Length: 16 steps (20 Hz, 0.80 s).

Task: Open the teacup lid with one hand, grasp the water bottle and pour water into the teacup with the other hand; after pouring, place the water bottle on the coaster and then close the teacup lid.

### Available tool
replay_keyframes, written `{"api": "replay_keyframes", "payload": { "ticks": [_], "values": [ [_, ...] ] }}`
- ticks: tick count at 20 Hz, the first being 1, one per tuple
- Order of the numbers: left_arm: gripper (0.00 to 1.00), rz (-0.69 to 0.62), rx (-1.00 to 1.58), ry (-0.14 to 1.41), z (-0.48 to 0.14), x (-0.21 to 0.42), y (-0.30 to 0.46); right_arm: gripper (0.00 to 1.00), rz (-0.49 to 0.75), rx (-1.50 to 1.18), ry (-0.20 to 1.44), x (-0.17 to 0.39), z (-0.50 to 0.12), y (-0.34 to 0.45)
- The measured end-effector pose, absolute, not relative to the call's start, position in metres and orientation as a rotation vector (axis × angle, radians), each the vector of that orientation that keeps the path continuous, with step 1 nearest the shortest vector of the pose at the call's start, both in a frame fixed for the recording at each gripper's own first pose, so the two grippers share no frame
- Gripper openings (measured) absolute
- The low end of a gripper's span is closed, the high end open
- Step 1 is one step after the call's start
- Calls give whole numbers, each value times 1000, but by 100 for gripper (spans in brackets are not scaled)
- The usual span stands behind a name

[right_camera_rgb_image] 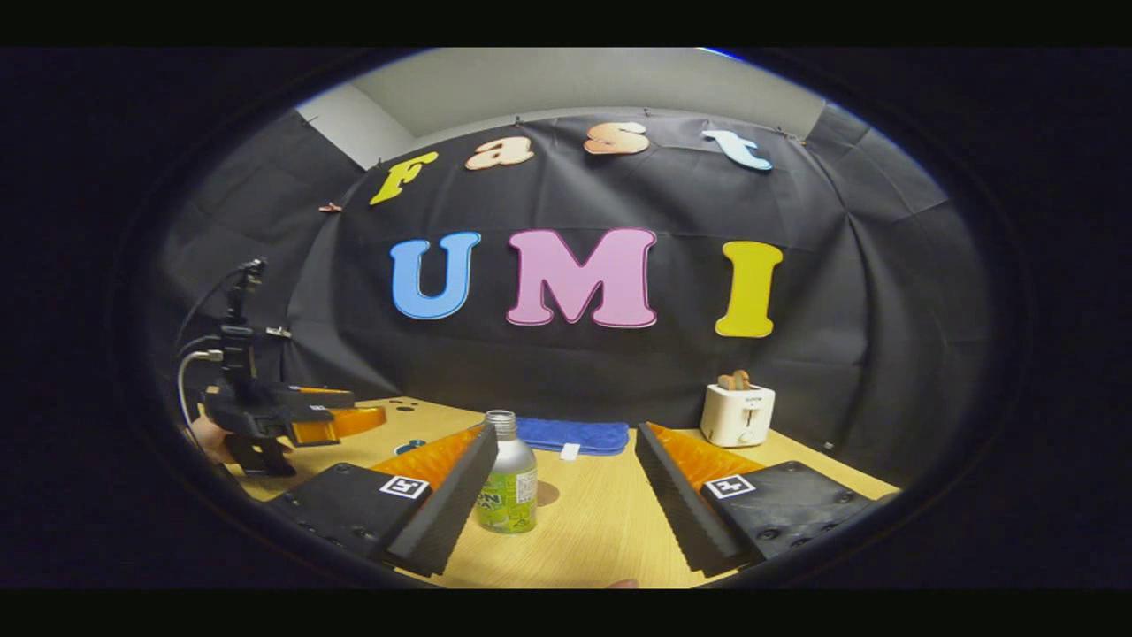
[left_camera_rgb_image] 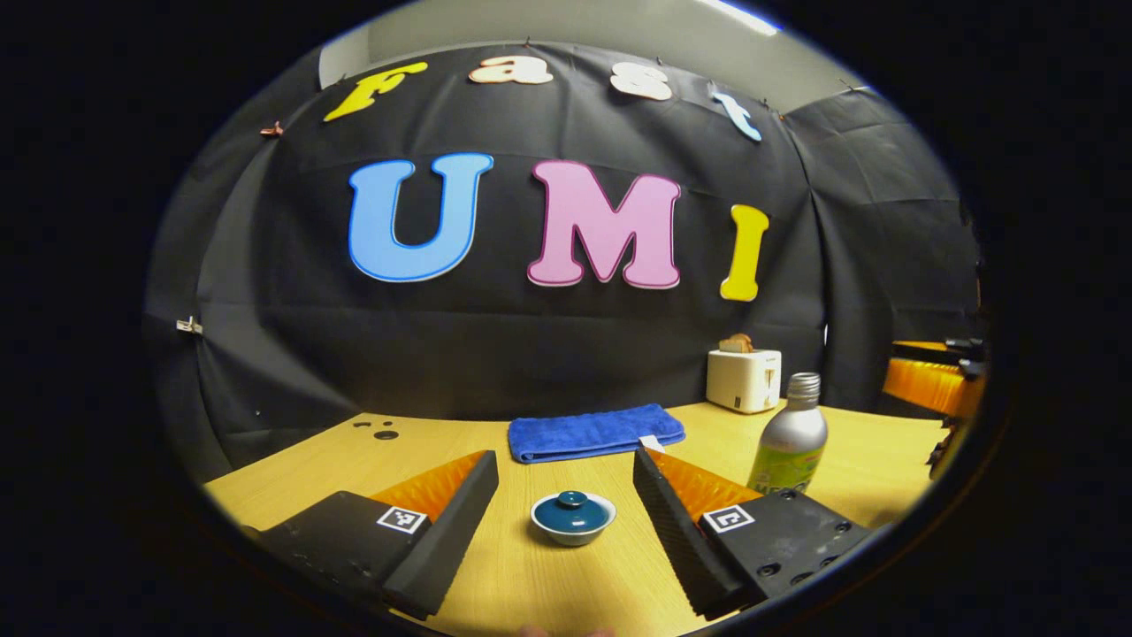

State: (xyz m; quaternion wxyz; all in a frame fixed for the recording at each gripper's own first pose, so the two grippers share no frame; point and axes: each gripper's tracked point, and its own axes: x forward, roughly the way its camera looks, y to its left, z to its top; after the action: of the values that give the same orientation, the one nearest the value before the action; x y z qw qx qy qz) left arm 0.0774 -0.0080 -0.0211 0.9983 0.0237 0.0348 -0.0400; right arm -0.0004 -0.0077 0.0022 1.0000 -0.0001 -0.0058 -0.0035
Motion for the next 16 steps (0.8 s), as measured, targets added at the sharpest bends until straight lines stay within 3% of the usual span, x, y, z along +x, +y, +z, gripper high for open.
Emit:
{"api": "replay_keyframes", "payload": {
  "ticks": [3,8,15,16],
  "values": [
    [95,-112,65,160,-47,112,-11,97,-13,5,-14,-1,4,-12],
    [75,-127,18,316,-91,148,-13,97,-18,13,-12,-1,4,-17],
    [72,-115,53,331,-96,153,-10,97,-18,36,-2,1,0,-21],
    [66,-109,60,336,-98,155,-8,96,-16,39,0,1,0,-21]
  ]
}}
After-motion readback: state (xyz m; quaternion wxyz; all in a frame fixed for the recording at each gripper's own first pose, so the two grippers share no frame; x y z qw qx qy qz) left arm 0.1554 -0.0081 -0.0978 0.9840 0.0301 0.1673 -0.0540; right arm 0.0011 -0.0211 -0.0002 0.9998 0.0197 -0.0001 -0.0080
